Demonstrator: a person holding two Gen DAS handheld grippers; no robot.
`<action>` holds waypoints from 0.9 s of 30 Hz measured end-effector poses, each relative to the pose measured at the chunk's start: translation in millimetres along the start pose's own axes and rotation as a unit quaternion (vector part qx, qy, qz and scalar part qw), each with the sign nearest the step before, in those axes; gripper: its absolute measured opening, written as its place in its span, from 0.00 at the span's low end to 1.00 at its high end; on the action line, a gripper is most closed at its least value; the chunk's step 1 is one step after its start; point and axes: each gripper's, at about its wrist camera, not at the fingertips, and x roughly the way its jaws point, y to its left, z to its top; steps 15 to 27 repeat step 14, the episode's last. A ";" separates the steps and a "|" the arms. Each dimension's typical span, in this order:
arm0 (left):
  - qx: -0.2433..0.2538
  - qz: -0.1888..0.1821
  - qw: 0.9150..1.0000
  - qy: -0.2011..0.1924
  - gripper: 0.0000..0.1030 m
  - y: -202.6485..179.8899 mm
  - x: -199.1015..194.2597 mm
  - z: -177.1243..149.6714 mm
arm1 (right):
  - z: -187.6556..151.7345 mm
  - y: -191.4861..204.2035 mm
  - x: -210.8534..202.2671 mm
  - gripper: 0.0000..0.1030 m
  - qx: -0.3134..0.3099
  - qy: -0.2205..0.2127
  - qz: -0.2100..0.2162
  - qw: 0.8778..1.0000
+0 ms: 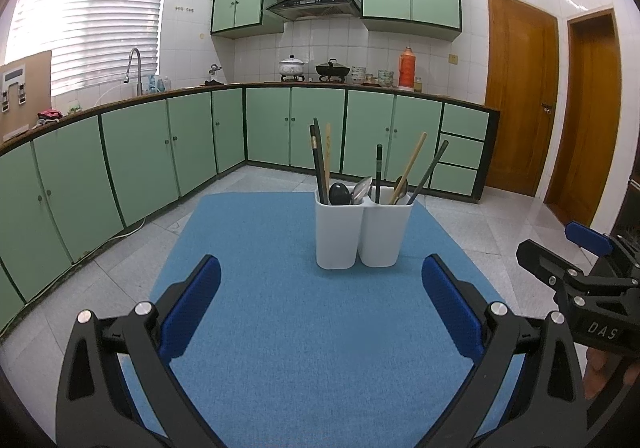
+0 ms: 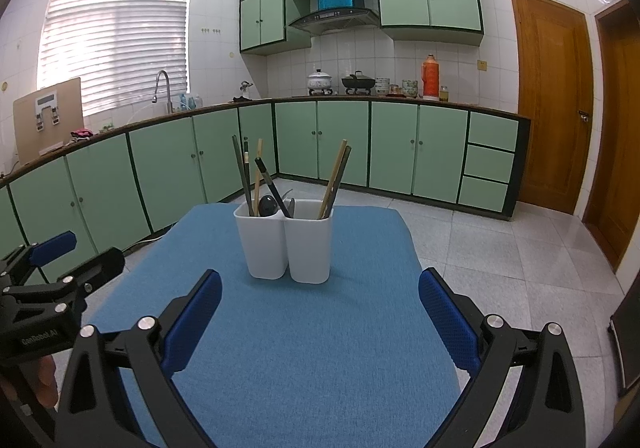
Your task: Organize utensils
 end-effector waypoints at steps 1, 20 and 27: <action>0.000 -0.001 1.000 0.000 0.95 -0.3 0.1 0.1 | -0.1 0.2 0.3 0.94 0.000 0.000 0.000 1.000; 0.000 -0.002 1.000 0.001 0.95 -0.3 -0.2 -1.8 | 0.1 0.6 -0.2 0.94 0.001 0.000 -0.001 1.000; 0.000 -0.002 1.000 0.001 0.95 -0.3 -0.2 -1.8 | 0.1 0.6 -0.2 0.94 0.001 0.000 -0.001 1.000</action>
